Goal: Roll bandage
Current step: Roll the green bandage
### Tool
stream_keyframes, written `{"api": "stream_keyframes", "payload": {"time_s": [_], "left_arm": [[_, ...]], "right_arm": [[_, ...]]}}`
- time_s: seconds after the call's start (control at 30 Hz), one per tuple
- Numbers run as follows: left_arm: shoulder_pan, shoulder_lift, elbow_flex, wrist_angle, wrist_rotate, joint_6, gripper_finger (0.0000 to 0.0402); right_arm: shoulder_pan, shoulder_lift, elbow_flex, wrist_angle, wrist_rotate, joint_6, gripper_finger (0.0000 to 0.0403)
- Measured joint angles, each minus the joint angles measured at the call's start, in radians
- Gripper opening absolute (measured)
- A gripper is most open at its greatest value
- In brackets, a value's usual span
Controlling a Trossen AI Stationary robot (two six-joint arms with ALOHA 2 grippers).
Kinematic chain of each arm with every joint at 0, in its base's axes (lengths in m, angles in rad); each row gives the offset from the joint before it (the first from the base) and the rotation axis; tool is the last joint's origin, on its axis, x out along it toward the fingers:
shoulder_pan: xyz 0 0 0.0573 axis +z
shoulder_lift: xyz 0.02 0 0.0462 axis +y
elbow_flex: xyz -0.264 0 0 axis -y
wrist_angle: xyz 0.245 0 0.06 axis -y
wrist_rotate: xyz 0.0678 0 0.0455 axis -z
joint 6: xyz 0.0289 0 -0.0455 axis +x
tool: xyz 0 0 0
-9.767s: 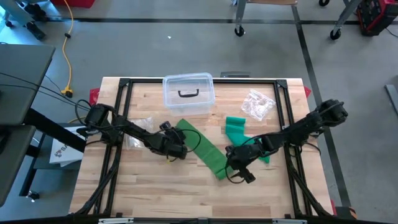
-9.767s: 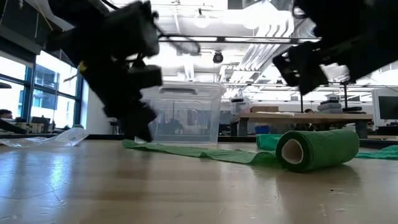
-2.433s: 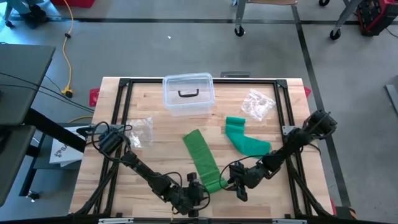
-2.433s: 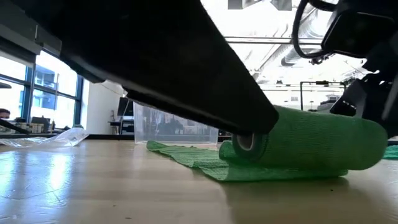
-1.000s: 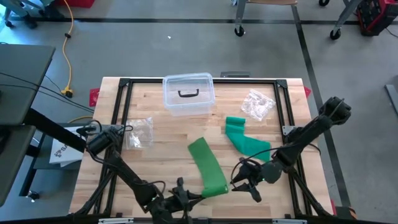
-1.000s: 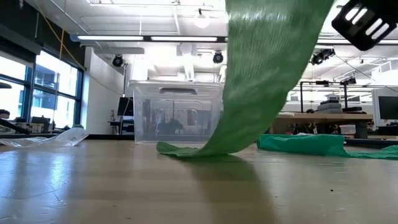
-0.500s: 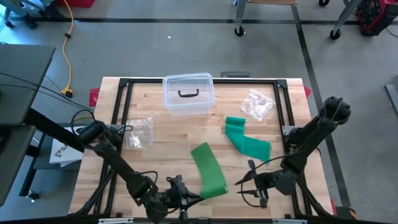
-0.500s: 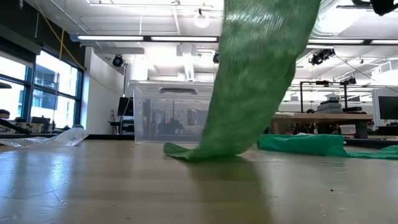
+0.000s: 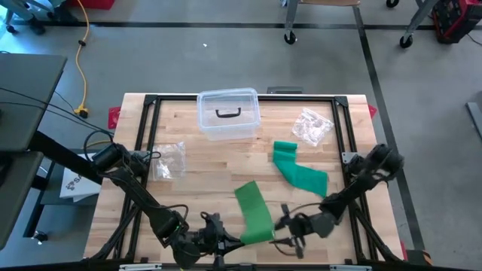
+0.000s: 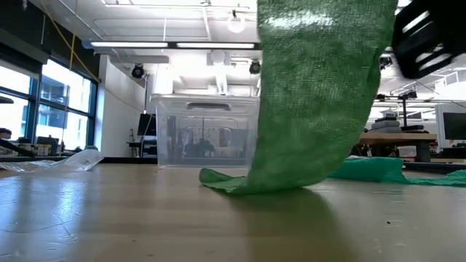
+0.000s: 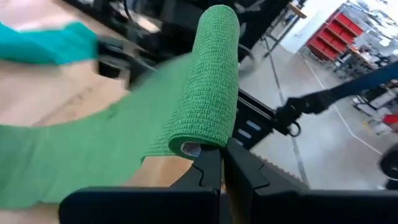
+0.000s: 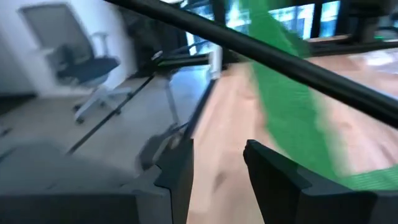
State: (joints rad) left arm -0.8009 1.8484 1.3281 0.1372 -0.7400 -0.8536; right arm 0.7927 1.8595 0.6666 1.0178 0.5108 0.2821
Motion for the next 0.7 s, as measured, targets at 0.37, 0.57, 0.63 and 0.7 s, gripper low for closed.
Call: {"api": "stream_keyframes", "payload": {"time_s": [0.37, 0.57, 0.63, 0.7], "left_arm": [[-0.002, 0.011, 0.000, 0.006, 0.110, -0.081, 0.0000], [-0.015, 0.012, -0.001, 0.012, 0.101, -0.087, 0.0001], [-0.015, 0.012, -0.001, 0.014, 0.100, -0.087, 0.0001], [-0.015, 0.012, -0.001, 0.015, 0.099, -0.087, 0.0001]], "right_arm": [[-0.168, -0.003, 0.000, 0.152, 0.039, -0.065, 0.0140], [-0.194, -0.065, 0.000, 0.173, 0.039, -0.130, 0.0136], [-0.193, -0.084, 0.000, 0.169, 0.039, -0.155, 0.0133], [-0.192, -0.107, 0.000, 0.165, 0.038, -0.184, 0.0130]]}}
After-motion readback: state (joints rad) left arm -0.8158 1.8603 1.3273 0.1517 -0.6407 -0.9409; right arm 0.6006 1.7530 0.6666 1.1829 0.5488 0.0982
